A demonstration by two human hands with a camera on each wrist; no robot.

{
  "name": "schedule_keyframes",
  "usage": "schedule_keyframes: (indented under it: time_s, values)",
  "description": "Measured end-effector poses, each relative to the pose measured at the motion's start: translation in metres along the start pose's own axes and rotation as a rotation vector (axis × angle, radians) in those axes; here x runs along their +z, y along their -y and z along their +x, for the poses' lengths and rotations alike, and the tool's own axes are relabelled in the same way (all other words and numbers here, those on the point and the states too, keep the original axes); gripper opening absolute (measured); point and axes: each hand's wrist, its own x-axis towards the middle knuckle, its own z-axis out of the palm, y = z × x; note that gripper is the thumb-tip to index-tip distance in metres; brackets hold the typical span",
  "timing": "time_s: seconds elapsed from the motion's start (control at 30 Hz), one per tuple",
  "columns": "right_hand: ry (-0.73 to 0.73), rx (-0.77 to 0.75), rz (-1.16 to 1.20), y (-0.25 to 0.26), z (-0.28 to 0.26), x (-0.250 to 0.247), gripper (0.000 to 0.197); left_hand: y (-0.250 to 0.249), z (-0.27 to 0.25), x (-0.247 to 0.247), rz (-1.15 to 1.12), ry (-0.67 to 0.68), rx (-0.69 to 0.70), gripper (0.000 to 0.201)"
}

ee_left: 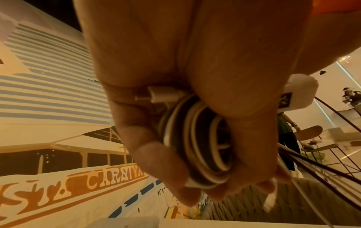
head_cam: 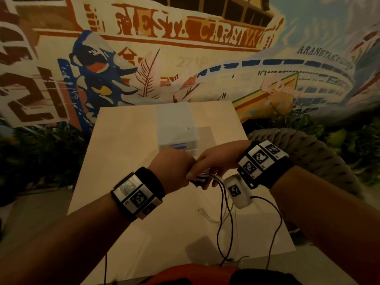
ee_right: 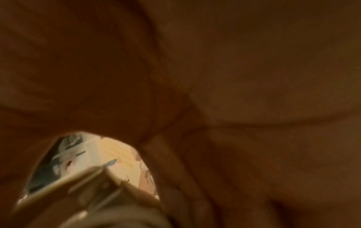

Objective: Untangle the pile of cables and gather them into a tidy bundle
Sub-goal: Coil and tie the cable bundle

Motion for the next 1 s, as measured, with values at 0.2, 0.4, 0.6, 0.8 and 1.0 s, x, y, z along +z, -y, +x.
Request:
schedule_keyframes:
  time_s: [0.2, 0.4, 0.6, 0.8, 1.0]
  values:
    - [-0.048, 0.011, -0.084, 0.005, -0.003, 0.004, 0.021, -0.002, 0.002, 0.006, 0.025, 0.038, 0.021, 0.024]
    - [-0.259, 0.074, -0.321, 0.010, 0.018, 0.026, 0.015, 0.000, 0.011, 0.018, 0.102, 0.062, 0.059, 0.028]
    - [-0.358, 0.020, -0.308, -0.004, 0.016, 0.035, 0.017, 0.008, 0.019, 0.039, 0.139, 0.045, 0.038, 0.031]
    - [-0.379, 0.031, -0.243, -0.018, 0.013, 0.031, 0.011, 0.014, 0.023, 0.043, -0.120, -0.094, 0.045, 0.025]
    - [-0.472, -0.074, -0.073, -0.034, -0.002, 0.017, 0.015, 0.038, 0.008, 0.033, -0.712, -0.097, -0.054, 0.106]
